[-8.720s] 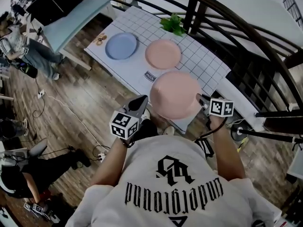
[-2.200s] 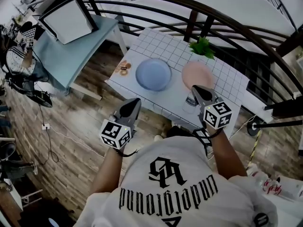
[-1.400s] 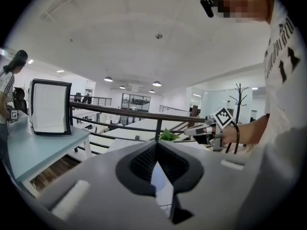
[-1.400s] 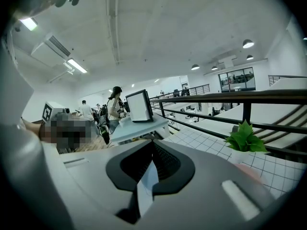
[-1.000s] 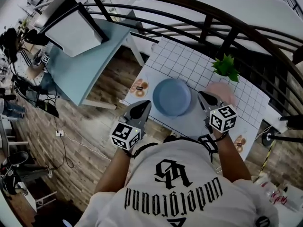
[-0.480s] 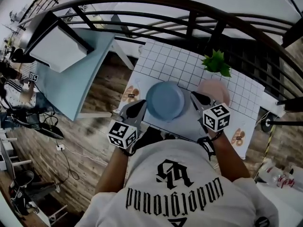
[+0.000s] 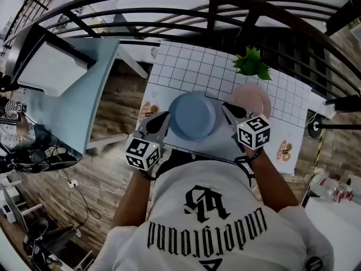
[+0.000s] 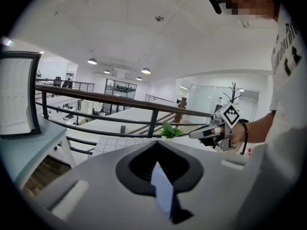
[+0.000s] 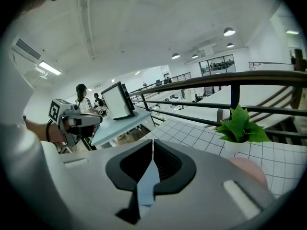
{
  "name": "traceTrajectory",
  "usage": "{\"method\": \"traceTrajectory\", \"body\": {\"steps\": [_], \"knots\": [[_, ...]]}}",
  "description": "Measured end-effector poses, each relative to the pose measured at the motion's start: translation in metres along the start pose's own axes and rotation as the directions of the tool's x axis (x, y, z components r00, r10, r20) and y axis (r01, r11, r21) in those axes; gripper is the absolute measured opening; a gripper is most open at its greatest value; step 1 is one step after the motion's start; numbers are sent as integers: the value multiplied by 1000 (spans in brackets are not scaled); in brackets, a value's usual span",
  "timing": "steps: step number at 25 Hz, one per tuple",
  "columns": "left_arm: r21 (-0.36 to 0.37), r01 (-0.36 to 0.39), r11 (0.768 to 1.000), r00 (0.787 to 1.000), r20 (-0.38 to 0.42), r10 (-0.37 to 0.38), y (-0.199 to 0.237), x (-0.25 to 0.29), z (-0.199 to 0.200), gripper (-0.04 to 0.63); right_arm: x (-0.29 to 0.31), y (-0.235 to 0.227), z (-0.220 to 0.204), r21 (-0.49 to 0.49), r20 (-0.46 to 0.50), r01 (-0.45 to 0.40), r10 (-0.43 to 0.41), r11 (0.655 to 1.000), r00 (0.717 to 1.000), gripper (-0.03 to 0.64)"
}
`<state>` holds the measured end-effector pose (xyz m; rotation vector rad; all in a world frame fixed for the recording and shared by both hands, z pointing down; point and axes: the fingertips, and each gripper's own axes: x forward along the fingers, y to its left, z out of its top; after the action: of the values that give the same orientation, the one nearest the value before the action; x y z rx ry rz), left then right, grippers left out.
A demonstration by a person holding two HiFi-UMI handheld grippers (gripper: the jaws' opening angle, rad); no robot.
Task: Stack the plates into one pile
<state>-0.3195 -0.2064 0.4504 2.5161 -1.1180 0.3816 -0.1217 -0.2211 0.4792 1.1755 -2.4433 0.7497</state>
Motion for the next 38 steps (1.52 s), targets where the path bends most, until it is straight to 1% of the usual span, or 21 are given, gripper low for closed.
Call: {"method": "traceTrajectory", "body": {"steps": [4,10,13,17,23,26,29,31,34,38], "knots": [[-6,26,1000,999,-42,-26,12,14,-11,49,13,-8,-14,38,-43,16,-14,999,999,12],[-26,66,997,992,-110,-68,28,29,-38,49,31,-20,-47,109,-127,46,-32,993,991,54],[-28,79,996,985,-153,-82,39,39,-57,49,44,-24,-64,144,-175,50,-24,988,984,83],[-56,95,994,974,-200,-105,48,44,-80,49,56,-27,-88,182,-229,71,-28,981,973,94],[-78,120,990,959,-248,-136,57,57,-102,49,73,-36,-119,230,-300,106,-33,968,953,99],[-83,132,988,950,-273,-149,62,64,-112,49,81,-43,-137,265,-338,136,-40,954,940,100],[-75,150,986,936,-309,-166,66,68,-124,49,86,-50,-158,320,-381,182,-50,930,923,100],[-73,162,984,928,-328,-177,69,72,-128,49,88,-55,-169,339,-406,208,-57,918,912,100],[-72,174,982,920,-343,-188,73,82,-133,49,94,-64,-181,349,-434,228,-59,909,899,100],[-92,188,978,905,-370,-209,75,88,-143,49,99,-65,-197,375,-464,239,-42,896,885,100]]}}
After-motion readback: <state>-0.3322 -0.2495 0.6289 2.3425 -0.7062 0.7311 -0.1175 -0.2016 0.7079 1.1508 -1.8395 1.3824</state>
